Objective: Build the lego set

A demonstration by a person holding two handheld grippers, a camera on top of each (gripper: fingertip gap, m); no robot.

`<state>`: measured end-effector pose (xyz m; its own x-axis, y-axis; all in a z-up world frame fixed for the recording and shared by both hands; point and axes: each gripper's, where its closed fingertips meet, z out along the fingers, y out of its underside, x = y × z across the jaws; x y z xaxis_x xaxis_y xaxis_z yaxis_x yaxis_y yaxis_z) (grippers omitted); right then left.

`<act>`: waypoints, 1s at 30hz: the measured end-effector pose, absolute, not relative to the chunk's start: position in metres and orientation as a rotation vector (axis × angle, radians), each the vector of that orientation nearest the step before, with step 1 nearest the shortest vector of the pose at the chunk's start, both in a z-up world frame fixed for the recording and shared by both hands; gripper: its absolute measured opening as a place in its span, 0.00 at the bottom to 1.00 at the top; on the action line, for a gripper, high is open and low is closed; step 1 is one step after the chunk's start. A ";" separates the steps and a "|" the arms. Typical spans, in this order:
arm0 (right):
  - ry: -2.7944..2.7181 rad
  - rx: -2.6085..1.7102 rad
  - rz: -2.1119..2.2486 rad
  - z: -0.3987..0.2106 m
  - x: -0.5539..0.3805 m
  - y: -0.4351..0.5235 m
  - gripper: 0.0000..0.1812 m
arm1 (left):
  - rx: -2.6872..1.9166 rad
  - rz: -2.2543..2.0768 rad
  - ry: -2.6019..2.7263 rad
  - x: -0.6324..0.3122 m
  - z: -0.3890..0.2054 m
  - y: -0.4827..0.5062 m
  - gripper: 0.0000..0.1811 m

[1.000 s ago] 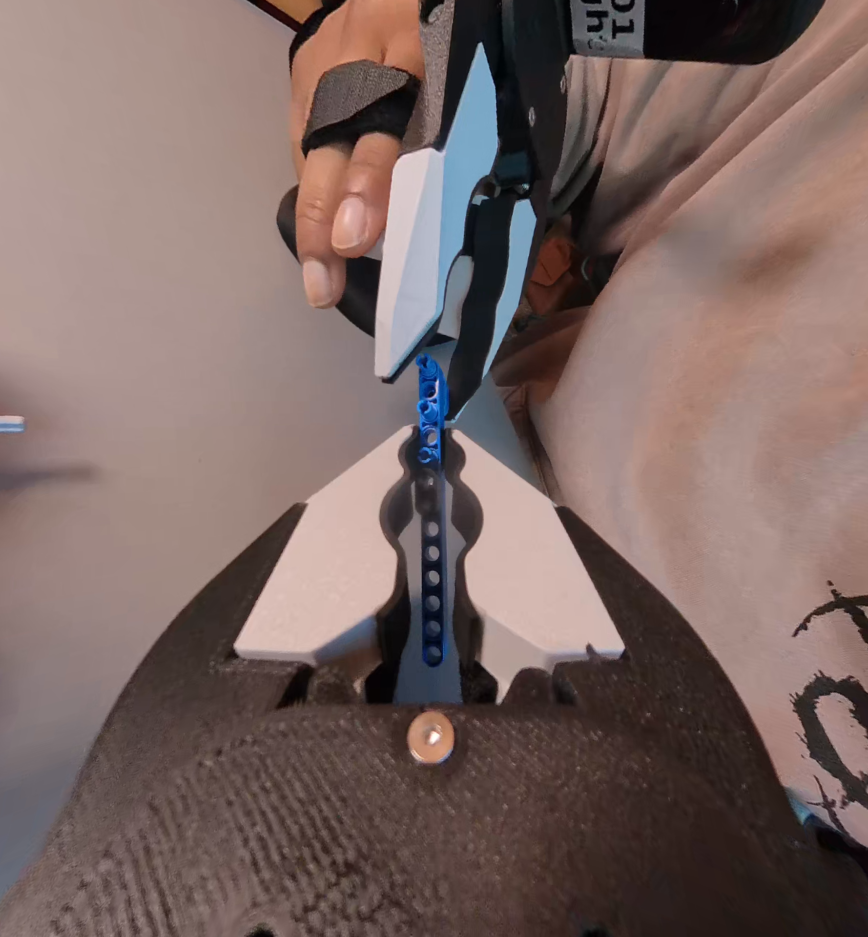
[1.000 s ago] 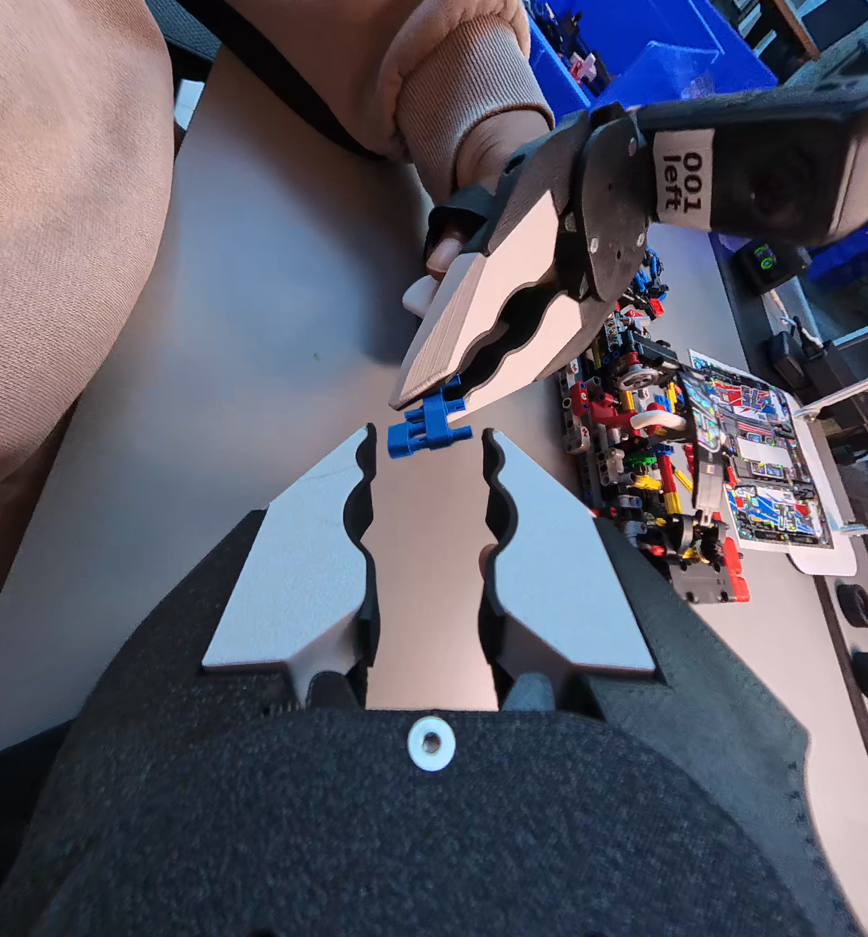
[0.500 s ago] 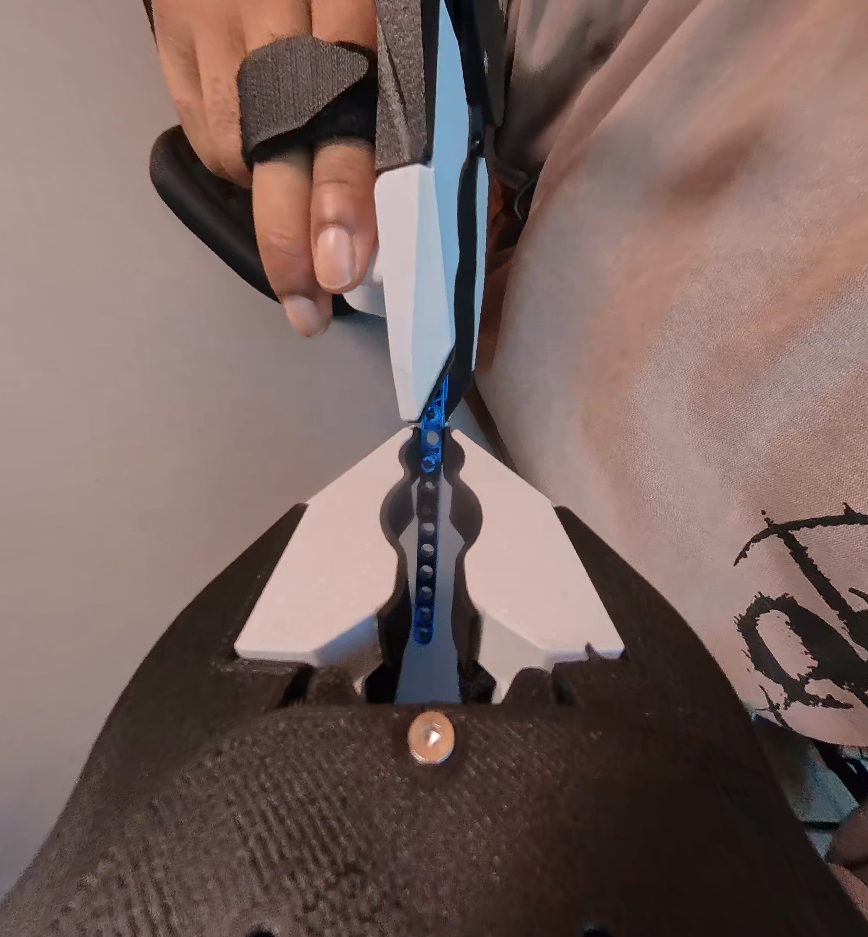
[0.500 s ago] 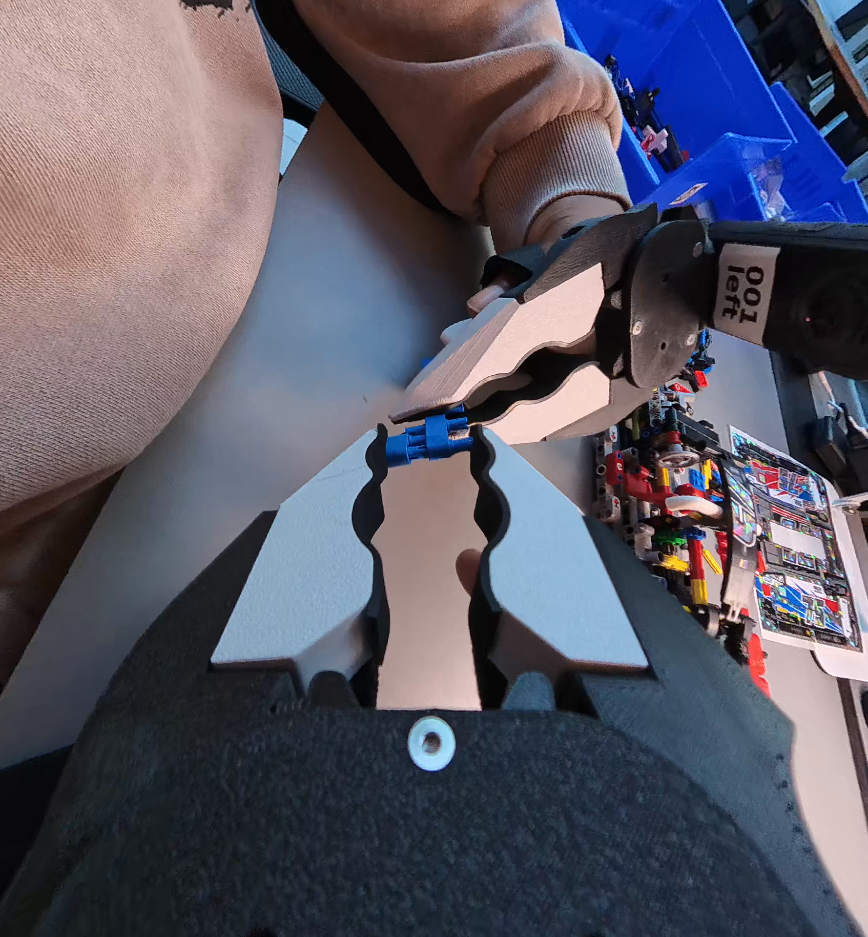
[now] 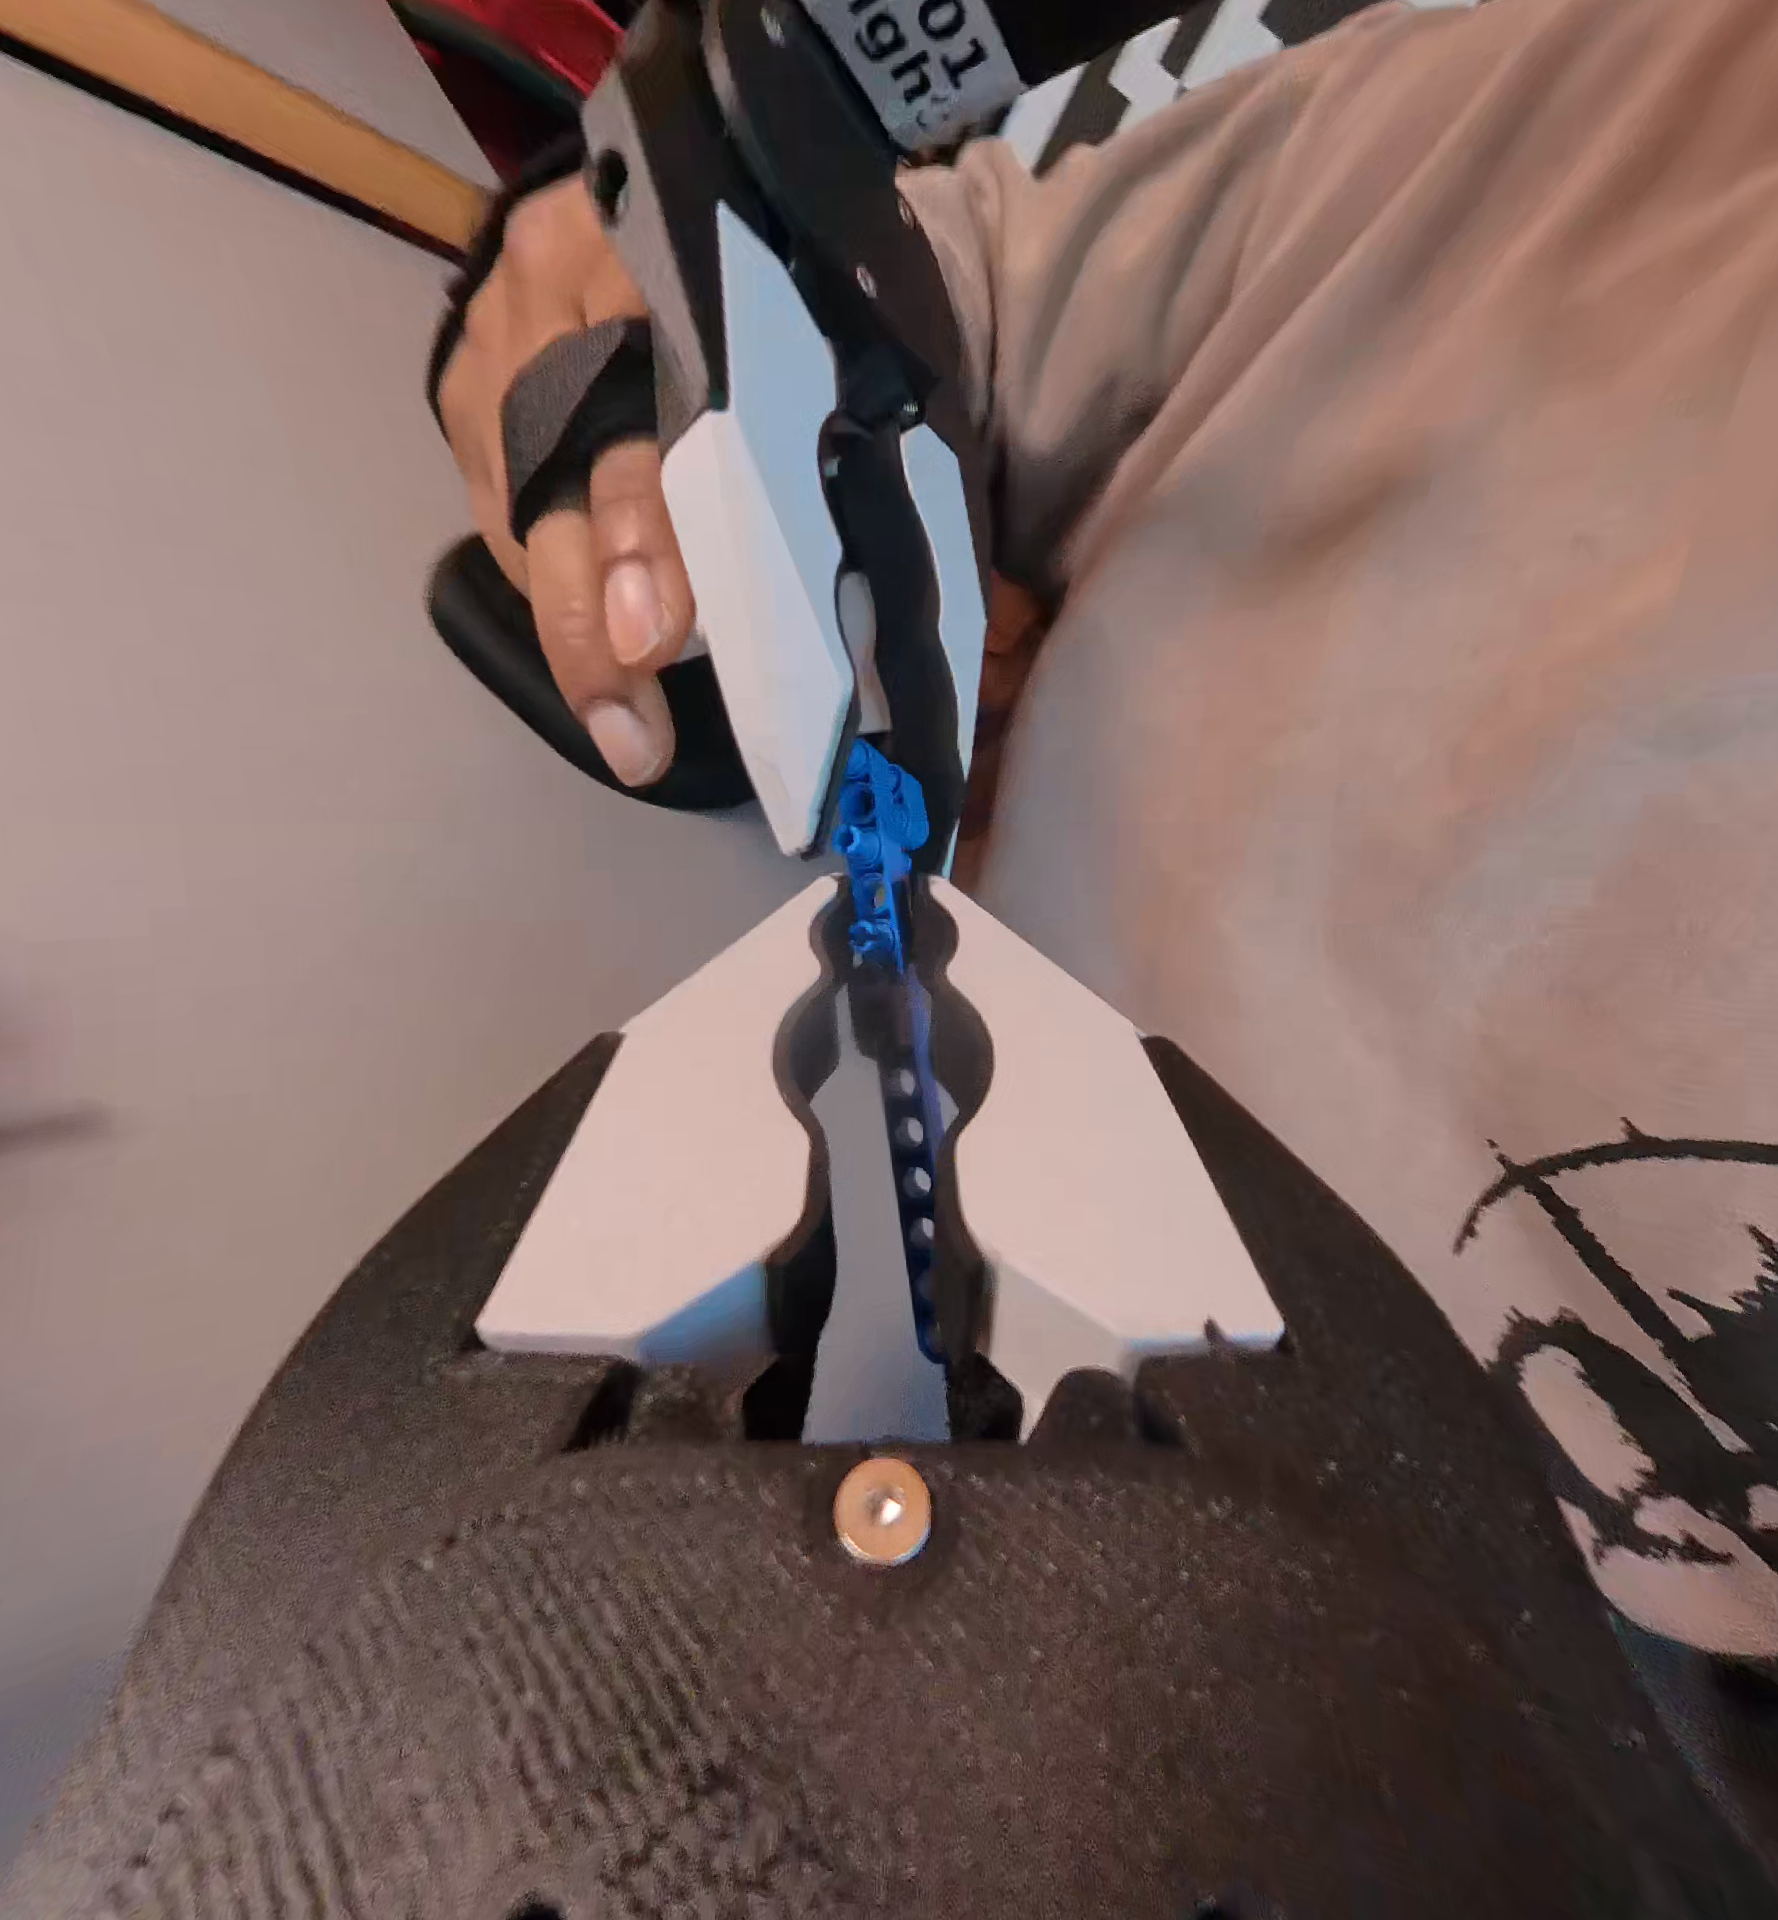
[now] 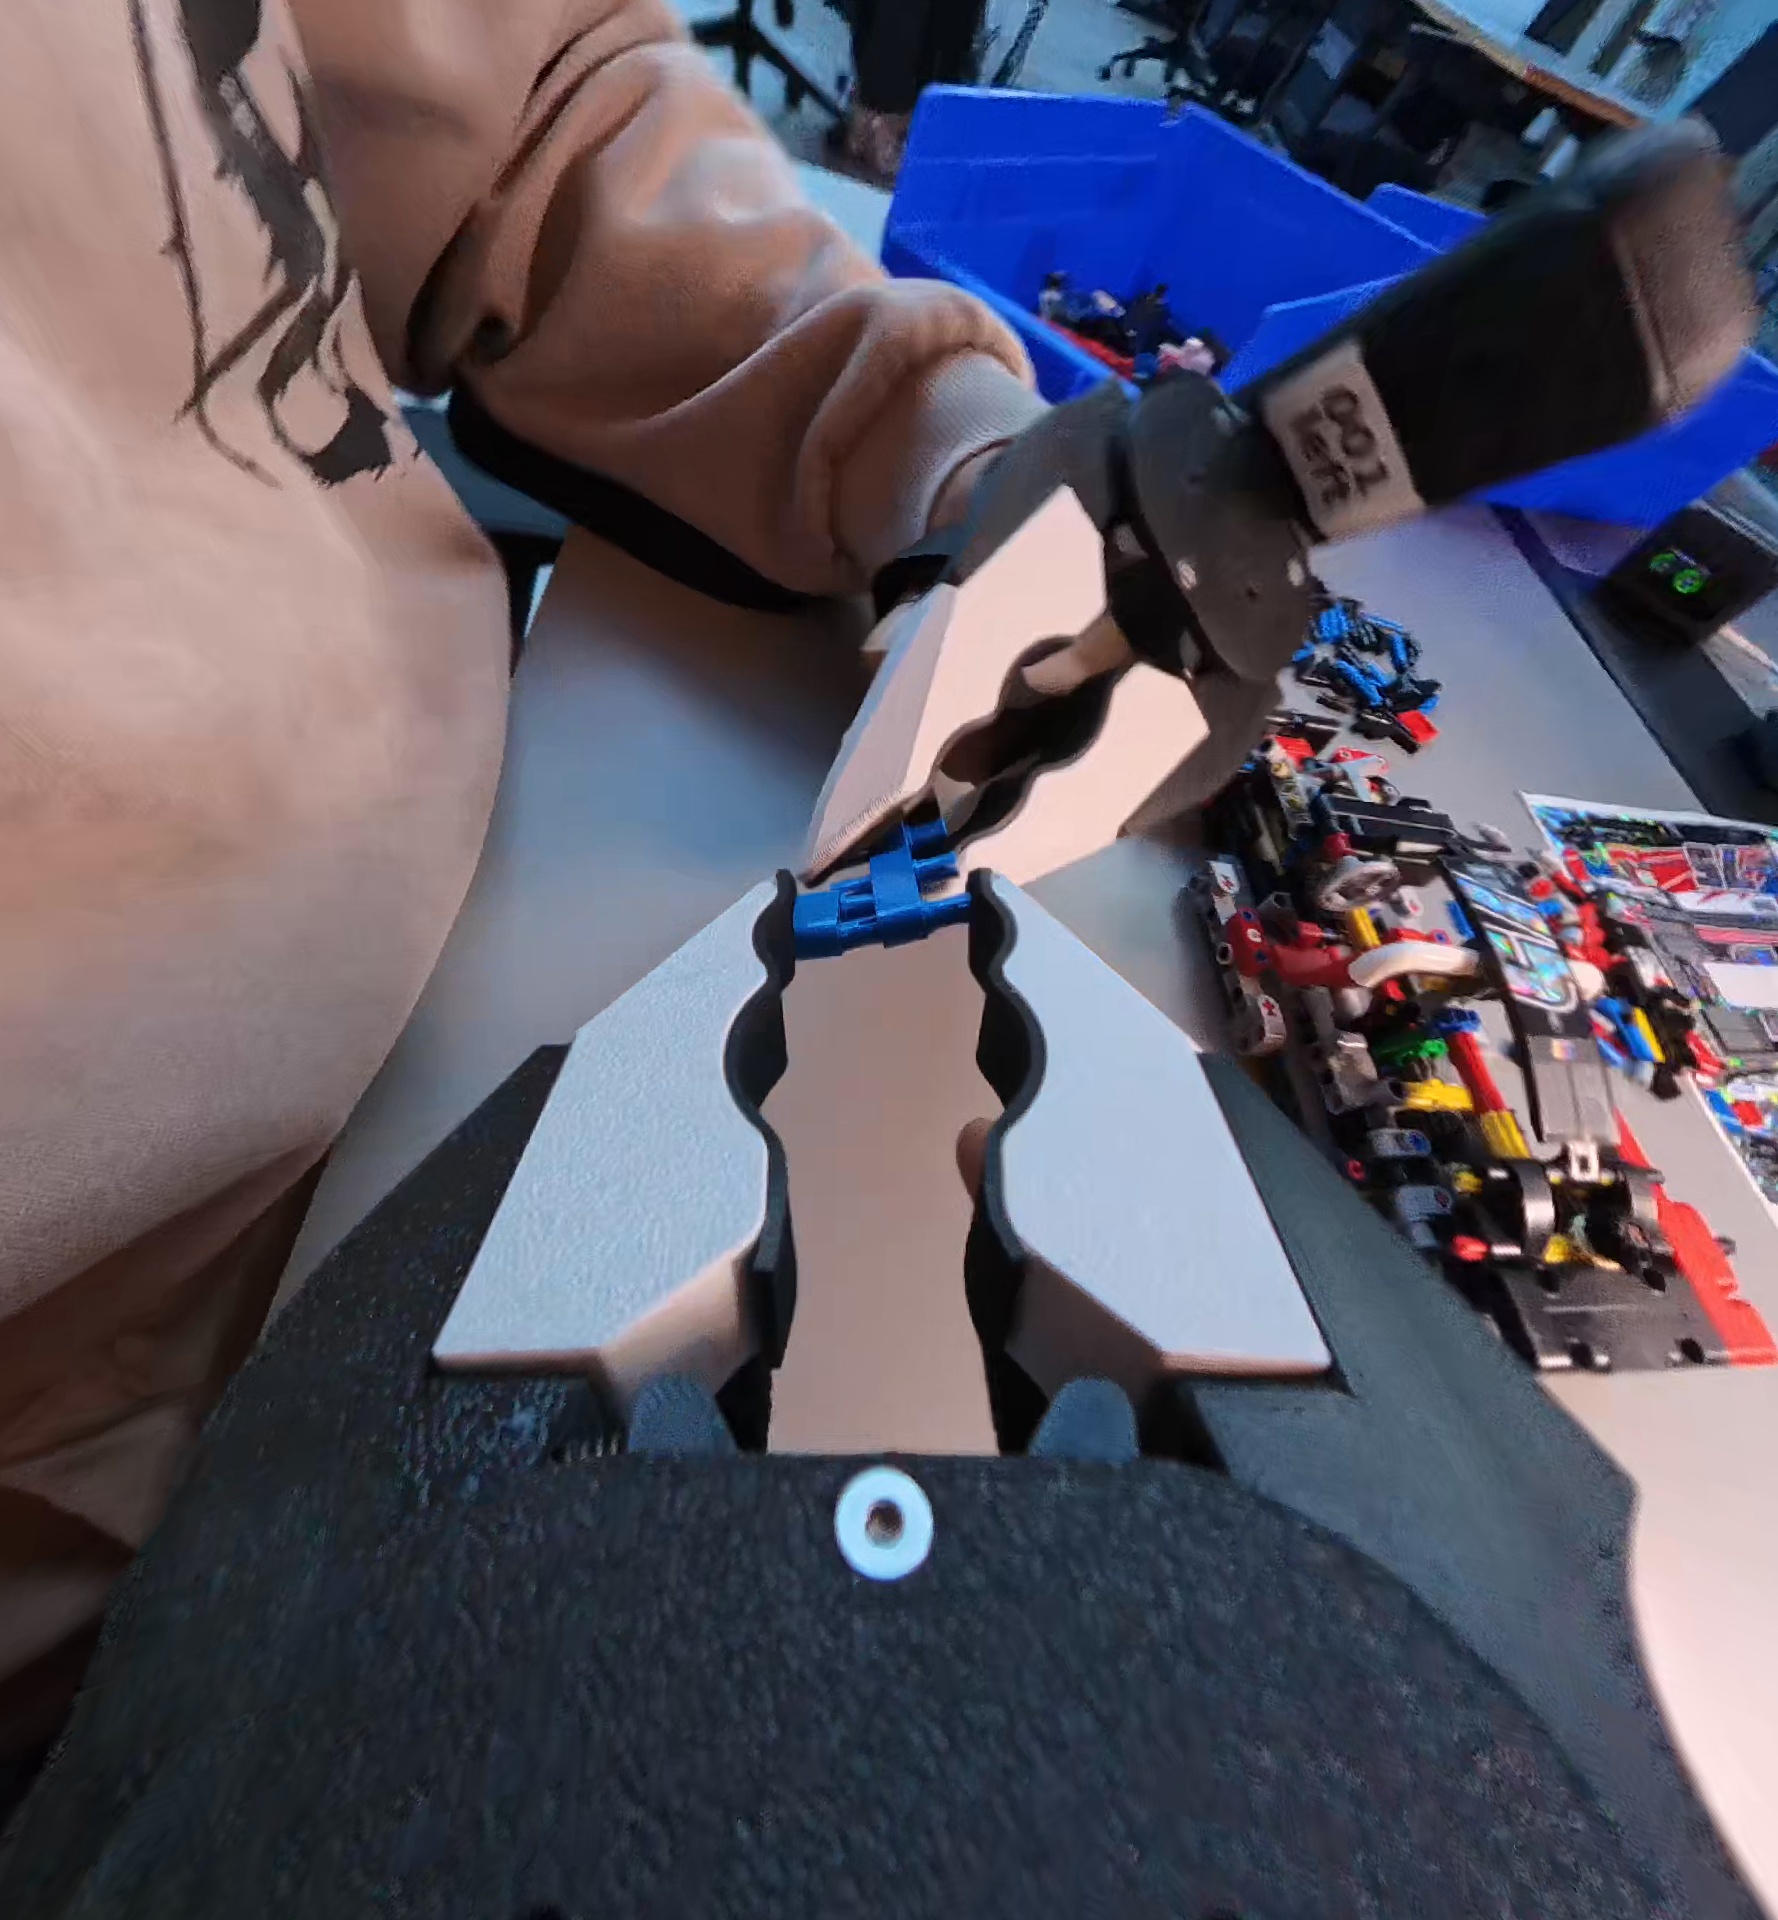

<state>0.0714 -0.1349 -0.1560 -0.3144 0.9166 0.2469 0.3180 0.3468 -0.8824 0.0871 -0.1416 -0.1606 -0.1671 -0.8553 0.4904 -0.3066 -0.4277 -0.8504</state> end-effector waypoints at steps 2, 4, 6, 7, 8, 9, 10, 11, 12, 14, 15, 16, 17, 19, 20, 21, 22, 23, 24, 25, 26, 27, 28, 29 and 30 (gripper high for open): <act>-1.690 -1.140 1.008 -0.144 0.070 -0.118 0.15 | -1.630 -1.447 1.291 0.082 -0.151 -0.126 0.03; -1.600 -1.196 1.085 -0.135 0.069 -0.108 0.24 | -1.611 -1.317 1.255 0.075 -0.143 -0.116 0.03; -1.504 -1.256 1.157 -0.127 0.066 -0.101 0.24 | -1.589 -1.183 1.136 0.066 -0.135 -0.100 0.03; -1.464 -1.300 1.184 -0.126 0.063 -0.098 0.24 | -1.585 -1.095 1.075 0.060 -0.135 -0.091 0.03; -1.417 -1.354 1.191 -0.127 0.059 -0.094 0.23 | -1.577 -0.979 1.022 0.053 -0.135 -0.082 0.03; -1.386 -1.410 1.189 -0.130 0.055 -0.092 0.23 | -1.559 -0.835 0.989 0.046 -0.135 -0.074 0.03; -1.340 -1.462 1.187 -0.131 0.050 -0.088 0.23 | -1.536 -0.665 0.986 0.038 -0.136 -0.067 0.03; -1.284 -1.515 1.187 -0.131 0.045 -0.085 0.24 | -1.508 -0.474 1.003 0.031 -0.137 -0.061 0.03; -1.221 -1.554 1.200 -0.130 0.040 -0.082 0.26 | -1.473 -0.292 1.028 0.024 -0.136 -0.056 0.03; -1.085 -1.616 1.207 -0.124 0.030 -0.071 0.28 | -1.409 -0.072 1.060 0.021 -0.133 -0.052 0.03; -1.051 -1.621 1.221 -0.121 0.025 -0.069 0.29 | -1.396 -0.006 1.071 0.020 -0.133 -0.051 0.03; -1.035 -1.627 1.216 -0.119 0.020 -0.067 0.29 | -1.381 0.066 1.081 0.019 -0.134 -0.049 0.03; -1.034 -1.619 1.209 -0.117 0.015 -0.065 0.27 | -1.357 0.133 1.101 0.019 -0.134 -0.048 0.03; -1.045 -1.620 1.182 -0.117 0.009 -0.062 0.24 | -1.301 0.260 1.130 0.018 -0.133 -0.048 0.03; -1.051 -1.624 1.179 -0.118 0.007 -0.062 0.23 | -1.277 0.323 1.142 0.017 -0.132 -0.047 0.03; -1.052 -1.627 1.172 -0.119 0.007 -0.060 0.20 | -1.252 0.371 1.148 0.016 -0.130 -0.048 0.02; -1.062 -1.635 1.169 -0.121 0.006 -0.060 0.18 | -1.229 0.412 1.149 0.015 -0.128 -0.049 0.03; -1.068 -1.647 1.178 -0.123 0.005 -0.061 0.19 | -1.203 0.465 1.158 0.015 -0.127 -0.049 0.03; -1.067 -1.640 1.189 -0.123 0.005 -0.062 0.19 | -1.172 0.521 1.180 0.016 -0.126 -0.049 0.03; -1.074 -1.624 1.187 -0.124 0.005 -0.062 0.18 | -1.144 0.565 1.201 0.017 -0.126 -0.049 0.03; -1.086 -1.610 1.173 -0.124 0.006 -0.062 0.18 | -1.127 0.592 1.214 0.017 -0.127 -0.049 0.03; -1.102 -1.585 1.164 -0.125 0.006 -0.062 0.18 | -1.115 0.603 1.223 0.018 -0.127 -0.049 0.03; -1.128 -1.547 1.148 -0.125 0.007 -0.063 0.18 | -1.106 0.609 1.236 0.019 -0.128 -0.050 0.03; -1.153 -1.516 1.113 -0.126 0.007 -0.062 0.19 | -1.101 0.615 1.253 0.019 -0.130 -0.050 0.03; -1.182 -1.492 1.078 -0.128 0.008 -0.063 0.20 | -1.091 0.621 1.264 0.020 -0.132 -0.051 0.03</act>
